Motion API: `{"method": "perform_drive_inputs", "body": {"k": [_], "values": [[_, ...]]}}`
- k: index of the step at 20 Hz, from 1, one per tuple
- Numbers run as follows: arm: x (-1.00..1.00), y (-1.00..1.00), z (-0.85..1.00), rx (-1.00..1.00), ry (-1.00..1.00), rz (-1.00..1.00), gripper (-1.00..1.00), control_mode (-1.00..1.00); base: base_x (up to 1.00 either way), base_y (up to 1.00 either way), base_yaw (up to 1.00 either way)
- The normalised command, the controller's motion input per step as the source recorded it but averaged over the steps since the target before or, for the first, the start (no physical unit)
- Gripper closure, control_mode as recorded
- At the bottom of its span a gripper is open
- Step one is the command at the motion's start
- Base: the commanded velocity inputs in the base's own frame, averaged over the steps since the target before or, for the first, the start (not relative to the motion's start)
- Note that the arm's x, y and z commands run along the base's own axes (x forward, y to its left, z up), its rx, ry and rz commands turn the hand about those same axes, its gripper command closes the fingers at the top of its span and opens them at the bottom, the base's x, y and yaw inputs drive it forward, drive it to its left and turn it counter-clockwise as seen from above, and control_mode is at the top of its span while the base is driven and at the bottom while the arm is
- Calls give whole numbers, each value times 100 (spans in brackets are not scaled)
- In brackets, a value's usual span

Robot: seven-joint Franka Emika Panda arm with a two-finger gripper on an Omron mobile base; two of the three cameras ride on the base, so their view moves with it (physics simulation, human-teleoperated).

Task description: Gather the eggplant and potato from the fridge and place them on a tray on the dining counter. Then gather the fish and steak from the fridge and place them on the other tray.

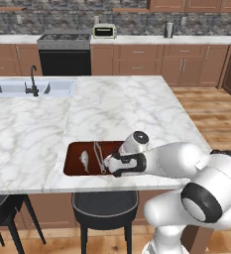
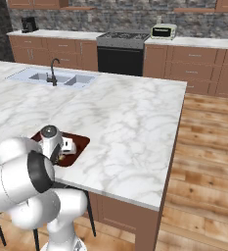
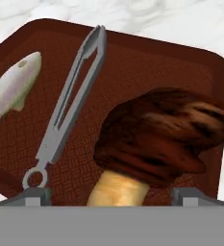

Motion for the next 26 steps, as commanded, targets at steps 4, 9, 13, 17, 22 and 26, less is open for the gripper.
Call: {"method": "perform_drive_inputs", "body": {"k": [4,9,13,17,22,26], "values": [[-86,0,100,-2,-17,0,-100,-100,0,0,0],[-81,-21,100,-1,-13,-1,-100,-100,0,0,0],[-100,-50,85,3,-13,-7,-100,-100,0,0,0],[-100,-51,79,9,-27,-5,-100,-100,0,0,0],[-100,-54,68,11,-44,-1,-100,-100,0,0,0],[-100,-58,19,11,-61,0,-100,-100,0,0,0]]}}
